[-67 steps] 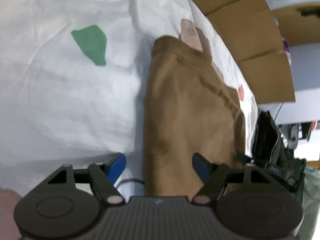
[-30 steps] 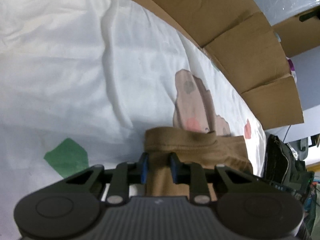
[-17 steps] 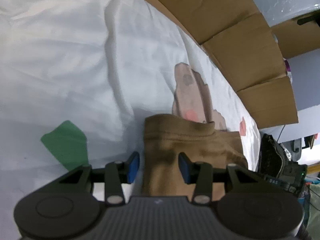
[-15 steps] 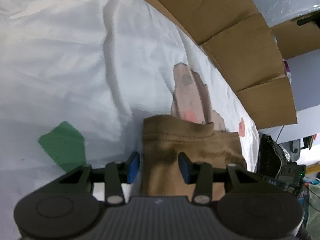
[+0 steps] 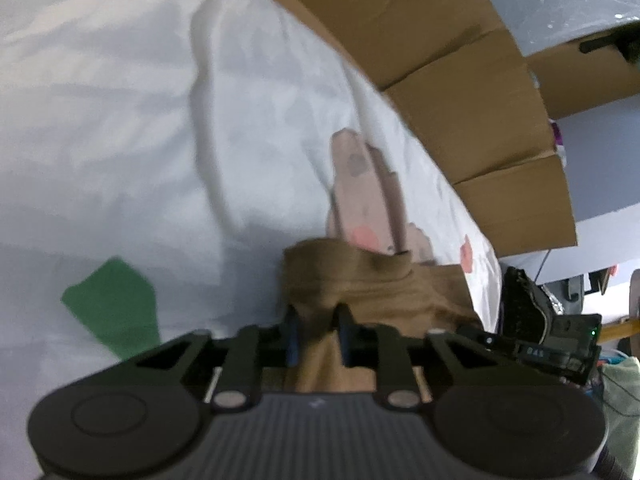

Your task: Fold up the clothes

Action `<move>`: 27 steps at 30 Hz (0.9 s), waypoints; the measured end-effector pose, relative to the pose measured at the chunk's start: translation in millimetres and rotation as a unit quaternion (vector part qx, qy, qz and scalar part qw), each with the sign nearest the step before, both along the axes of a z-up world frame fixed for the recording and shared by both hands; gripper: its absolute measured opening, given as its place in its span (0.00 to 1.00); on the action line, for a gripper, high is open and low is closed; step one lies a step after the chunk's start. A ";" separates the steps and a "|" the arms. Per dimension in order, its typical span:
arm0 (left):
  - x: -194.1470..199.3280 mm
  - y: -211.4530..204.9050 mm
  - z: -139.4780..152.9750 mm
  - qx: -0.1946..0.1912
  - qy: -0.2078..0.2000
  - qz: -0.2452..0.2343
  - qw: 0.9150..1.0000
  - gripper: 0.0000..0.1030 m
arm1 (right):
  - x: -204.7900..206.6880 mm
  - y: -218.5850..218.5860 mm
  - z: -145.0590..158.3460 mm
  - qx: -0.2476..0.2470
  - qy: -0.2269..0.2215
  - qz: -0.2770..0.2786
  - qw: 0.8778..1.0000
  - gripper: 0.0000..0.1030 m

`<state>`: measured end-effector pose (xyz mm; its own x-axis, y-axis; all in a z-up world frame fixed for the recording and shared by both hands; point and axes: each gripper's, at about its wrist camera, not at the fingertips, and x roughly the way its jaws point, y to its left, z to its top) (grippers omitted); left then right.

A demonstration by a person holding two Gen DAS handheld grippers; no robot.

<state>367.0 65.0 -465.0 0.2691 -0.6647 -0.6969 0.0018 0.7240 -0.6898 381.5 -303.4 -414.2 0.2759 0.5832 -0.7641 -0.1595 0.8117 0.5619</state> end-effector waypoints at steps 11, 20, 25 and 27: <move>0.1 0.6 -17.4 -0.036 0.016 -0.002 0.999 0.27 | 0.5 -6.3 -17.9 0.034 0.026 -0.007 0.999 0.40; 6.8 -9.8 -23.6 -0.062 0.001 -0.004 0.998 0.28 | 4.0 9.9 -17.6 0.032 0.016 0.004 0.999 0.41; 7.8 -12.6 -23.9 -0.064 -0.003 -0.006 0.998 0.25 | 3.4 11.9 -18.2 0.032 0.007 0.008 0.999 0.39; 7.3 -13.3 -22.3 -0.056 -0.006 -0.008 0.998 0.23 | 3.3 12.2 -17.6 0.025 0.002 0.011 1.000 0.30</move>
<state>374.3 51.7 -487.3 0.2663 -0.7421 -0.6150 0.0212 0.6425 -0.7660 384.8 -291.2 -431.8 0.2586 0.6260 -0.7357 -0.1749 0.7793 0.6017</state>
